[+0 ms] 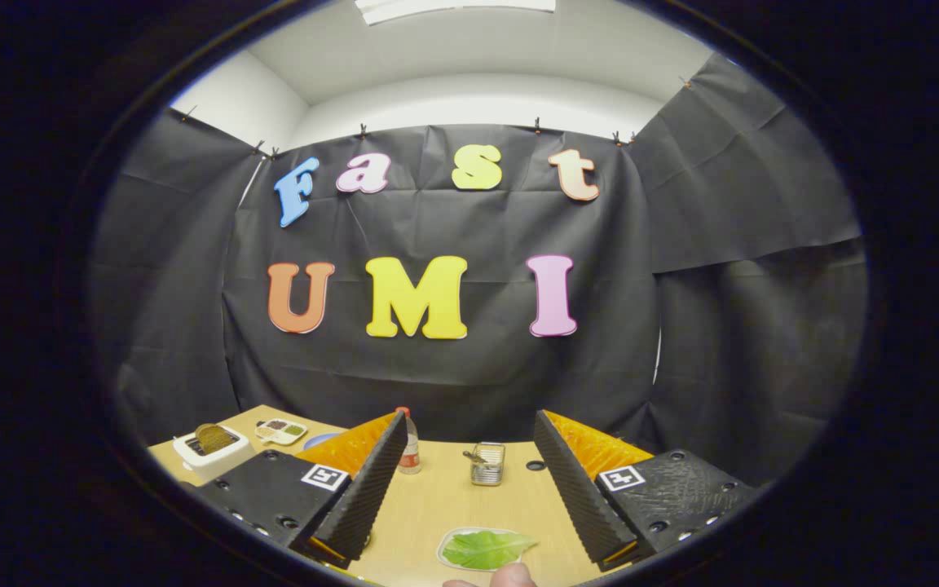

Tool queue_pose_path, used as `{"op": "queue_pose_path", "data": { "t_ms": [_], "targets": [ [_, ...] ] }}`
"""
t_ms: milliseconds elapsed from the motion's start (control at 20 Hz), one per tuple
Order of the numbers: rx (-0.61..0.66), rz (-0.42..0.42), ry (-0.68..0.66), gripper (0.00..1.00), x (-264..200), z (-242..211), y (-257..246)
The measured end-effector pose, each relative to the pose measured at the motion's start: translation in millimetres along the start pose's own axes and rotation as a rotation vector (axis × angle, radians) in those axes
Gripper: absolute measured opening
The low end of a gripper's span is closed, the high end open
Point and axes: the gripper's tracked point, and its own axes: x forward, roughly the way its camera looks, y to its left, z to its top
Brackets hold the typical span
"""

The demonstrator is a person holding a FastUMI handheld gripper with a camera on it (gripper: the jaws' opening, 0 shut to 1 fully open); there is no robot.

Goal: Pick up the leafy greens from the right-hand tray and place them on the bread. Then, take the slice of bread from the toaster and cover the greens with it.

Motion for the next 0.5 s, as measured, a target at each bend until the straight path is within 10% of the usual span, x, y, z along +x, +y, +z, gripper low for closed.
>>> {"op": "queue_pose_path", "data": {
  "t_ms": [500],
  "targets": [
    [-0.003,0.007,0.04,0.95,-1.9,-20.1,-22.8]
  ]
}}
